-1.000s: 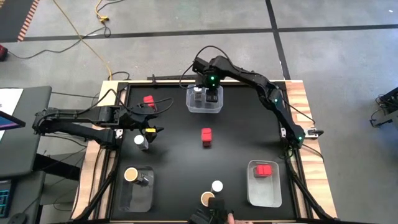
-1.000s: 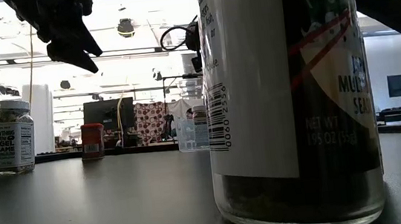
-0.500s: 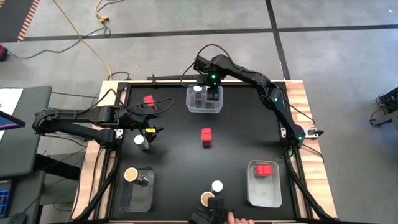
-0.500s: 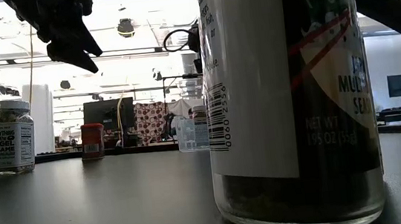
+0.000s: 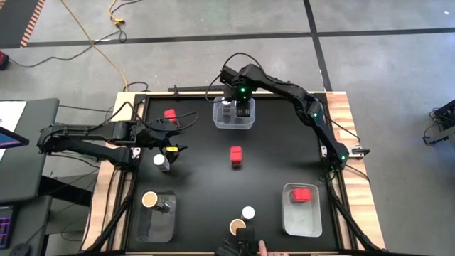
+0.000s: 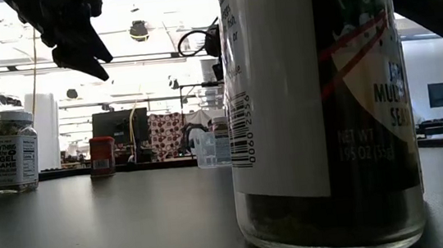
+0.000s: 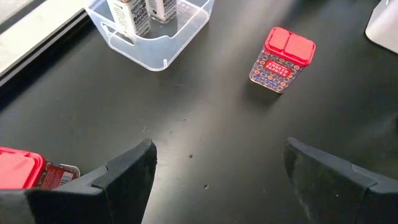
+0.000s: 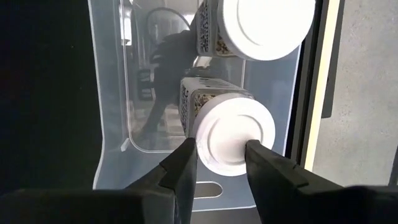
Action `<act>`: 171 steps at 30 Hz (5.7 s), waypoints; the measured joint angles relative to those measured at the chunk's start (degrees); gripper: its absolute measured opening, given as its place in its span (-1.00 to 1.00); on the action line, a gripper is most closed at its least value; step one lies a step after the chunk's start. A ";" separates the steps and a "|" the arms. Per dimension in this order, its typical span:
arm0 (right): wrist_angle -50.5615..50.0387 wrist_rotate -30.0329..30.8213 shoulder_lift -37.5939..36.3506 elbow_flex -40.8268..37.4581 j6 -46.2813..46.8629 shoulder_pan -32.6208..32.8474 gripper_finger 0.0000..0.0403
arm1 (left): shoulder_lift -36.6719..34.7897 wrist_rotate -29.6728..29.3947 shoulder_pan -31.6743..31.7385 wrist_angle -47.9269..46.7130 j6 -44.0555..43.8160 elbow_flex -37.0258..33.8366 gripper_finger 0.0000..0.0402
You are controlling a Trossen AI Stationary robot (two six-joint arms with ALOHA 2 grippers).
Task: Sort spices by type
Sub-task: Put the top right white spice bottle into the transparent bin
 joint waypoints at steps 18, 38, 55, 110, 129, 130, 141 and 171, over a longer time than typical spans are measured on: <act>0.09 -0.02 0.00 0.00 1.74 0.02 0.06 | -0.01 -0.07 0.01 -0.24 0.11 0.00 0.66; -4.89 -3.45 -2.15 1.84 7.66 0.04 -0.01 | 0.00 -0.46 0.01 -0.24 1.05 0.00 0.66; -3.52 -7.98 -2.25 -5.27 10.63 2.86 -0.94 | -0.02 -0.42 0.02 -0.24 0.98 0.00 0.66; 76.08 -8.96 -30.82 -72.13 23.15 -0.37 -0.93 | -0.02 -2.97 0.11 -0.15 0.44 0.00 0.66; 76.31 -7.37 -30.82 -72.13 21.95 -1.60 -0.93 | -0.02 -2.93 0.11 -0.15 0.31 0.00 0.66; 76.52 -7.37 -30.82 -72.13 21.93 -1.71 -0.93 | -0.02 -2.93 0.11 -0.15 0.31 0.00 0.66; 76.59 -7.61 -30.82 -72.13 22.08 -0.93 -0.93 | -0.02 -2.91 0.13 -0.17 0.24 0.00 0.66; 82.64 -5.64 -30.82 -72.13 20.37 0.31 -0.91 | -0.02 -2.89 0.11 -0.15 -0.25 0.00 0.66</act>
